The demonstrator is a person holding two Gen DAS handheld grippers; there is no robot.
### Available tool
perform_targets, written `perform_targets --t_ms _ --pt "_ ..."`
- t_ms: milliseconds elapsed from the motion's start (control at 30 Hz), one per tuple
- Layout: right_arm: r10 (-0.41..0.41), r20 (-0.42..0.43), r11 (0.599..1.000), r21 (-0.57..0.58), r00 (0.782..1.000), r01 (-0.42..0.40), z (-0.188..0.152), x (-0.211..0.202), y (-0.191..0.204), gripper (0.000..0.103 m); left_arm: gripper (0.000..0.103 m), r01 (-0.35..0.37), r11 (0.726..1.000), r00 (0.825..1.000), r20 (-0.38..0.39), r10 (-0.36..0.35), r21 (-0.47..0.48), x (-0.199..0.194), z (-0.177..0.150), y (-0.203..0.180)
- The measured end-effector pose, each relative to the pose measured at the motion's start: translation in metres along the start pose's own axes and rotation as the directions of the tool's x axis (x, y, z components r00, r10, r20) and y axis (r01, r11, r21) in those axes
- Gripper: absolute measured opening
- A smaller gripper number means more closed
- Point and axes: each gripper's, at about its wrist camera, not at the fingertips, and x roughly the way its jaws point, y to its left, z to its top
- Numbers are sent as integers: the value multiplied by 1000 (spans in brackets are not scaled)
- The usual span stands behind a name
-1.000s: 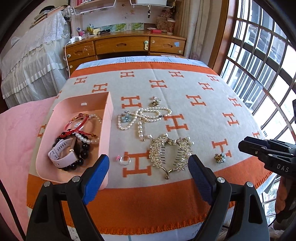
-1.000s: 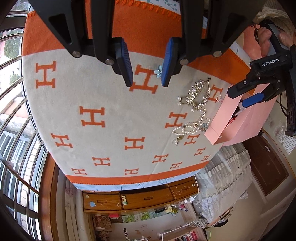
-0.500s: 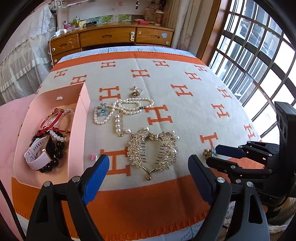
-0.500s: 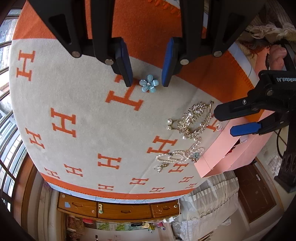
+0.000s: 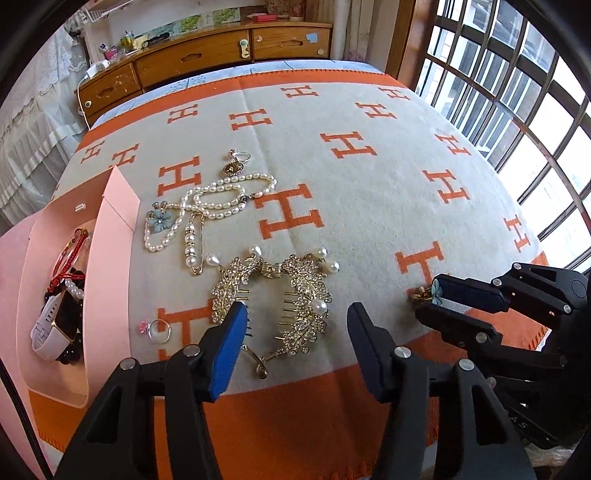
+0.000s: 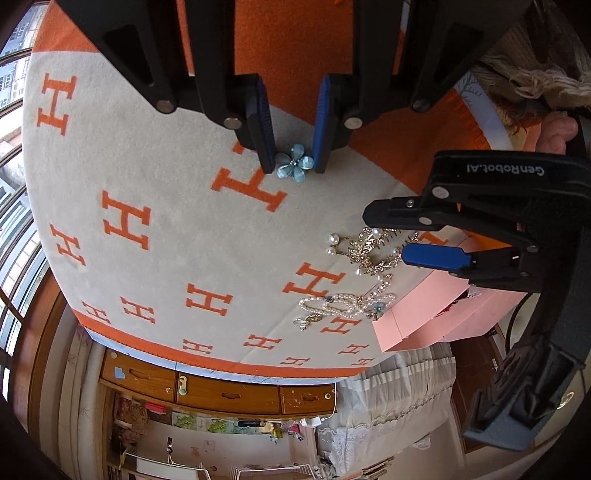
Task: Organize jewelry
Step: 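Grasp the gold hair comb with the left tool while the right tool grasps the blue flower brooch, then carry the comb and brooch into the pink box and open both tools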
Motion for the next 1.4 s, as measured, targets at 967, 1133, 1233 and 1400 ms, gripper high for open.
perform_targets --t_ms 967,1133,1233,1400 --pt "65 51 994 82 997 -69 -9 -8 -19 21 24 -56 997 998 18 55 51 -14 2 -16" --pt "50 65 996 64 997 -54 -2 -15 -9 21 24 -56 997 996 68 53 49 -32 -4 -11" --pt "43 79 998 50 996 -47 6 -21 0 21 24 -52 998 993 108 48 33 -47 -8 -2" --pt "47 108 999 18 993 -49 27 -29 19 21 24 -65 998 982 178 68 -25 -75 -11 31"
